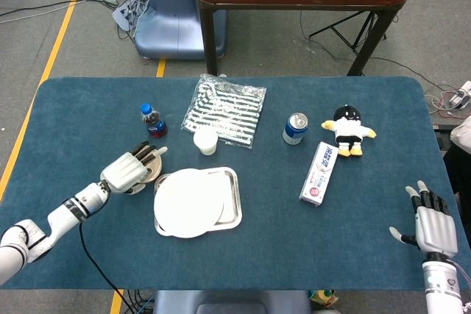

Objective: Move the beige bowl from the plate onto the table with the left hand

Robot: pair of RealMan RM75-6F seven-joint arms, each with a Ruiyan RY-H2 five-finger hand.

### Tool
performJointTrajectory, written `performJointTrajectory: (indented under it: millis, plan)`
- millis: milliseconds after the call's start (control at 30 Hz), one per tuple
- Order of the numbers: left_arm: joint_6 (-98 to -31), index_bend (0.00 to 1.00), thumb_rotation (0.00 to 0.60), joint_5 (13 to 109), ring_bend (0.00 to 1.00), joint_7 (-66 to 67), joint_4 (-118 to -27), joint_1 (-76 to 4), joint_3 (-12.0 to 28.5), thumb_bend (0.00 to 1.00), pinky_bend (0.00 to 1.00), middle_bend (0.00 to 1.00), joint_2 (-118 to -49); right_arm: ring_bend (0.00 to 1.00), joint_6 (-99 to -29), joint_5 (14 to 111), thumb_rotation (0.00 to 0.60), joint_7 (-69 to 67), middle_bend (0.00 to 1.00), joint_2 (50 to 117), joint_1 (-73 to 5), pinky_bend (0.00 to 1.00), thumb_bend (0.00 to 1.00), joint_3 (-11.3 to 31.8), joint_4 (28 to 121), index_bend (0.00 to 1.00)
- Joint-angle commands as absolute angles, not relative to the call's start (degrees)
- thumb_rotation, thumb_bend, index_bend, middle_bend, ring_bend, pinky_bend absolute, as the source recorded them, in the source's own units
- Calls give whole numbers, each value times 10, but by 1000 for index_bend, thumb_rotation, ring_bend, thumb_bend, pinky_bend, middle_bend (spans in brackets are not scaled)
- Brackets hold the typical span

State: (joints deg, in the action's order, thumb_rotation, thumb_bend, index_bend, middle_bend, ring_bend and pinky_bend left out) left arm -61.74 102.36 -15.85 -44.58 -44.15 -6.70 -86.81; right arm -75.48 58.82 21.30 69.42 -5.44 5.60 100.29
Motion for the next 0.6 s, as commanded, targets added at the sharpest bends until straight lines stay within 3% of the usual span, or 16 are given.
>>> performJointTrajectory:
  millis: [33,300,600]
  plan:
    - [-615,580,600,1027,0,-177,-425,-445,-77,319,0,0,-879,0,-754,584,600,215,0,696,-56,0,245,56,1002,0]
    - [-608,404,600,1026,0,-190,-411,-449,-89,319,0,0,-884,0,-757,584,600,212,0,695,-57,0,245,55,1001,0]
    - [-631,312,600,1013,0,-149,-472,-443,-80,319,0,0,-847,0,-765,601,600,202,0,687,-53,0,245,47,1007,0]
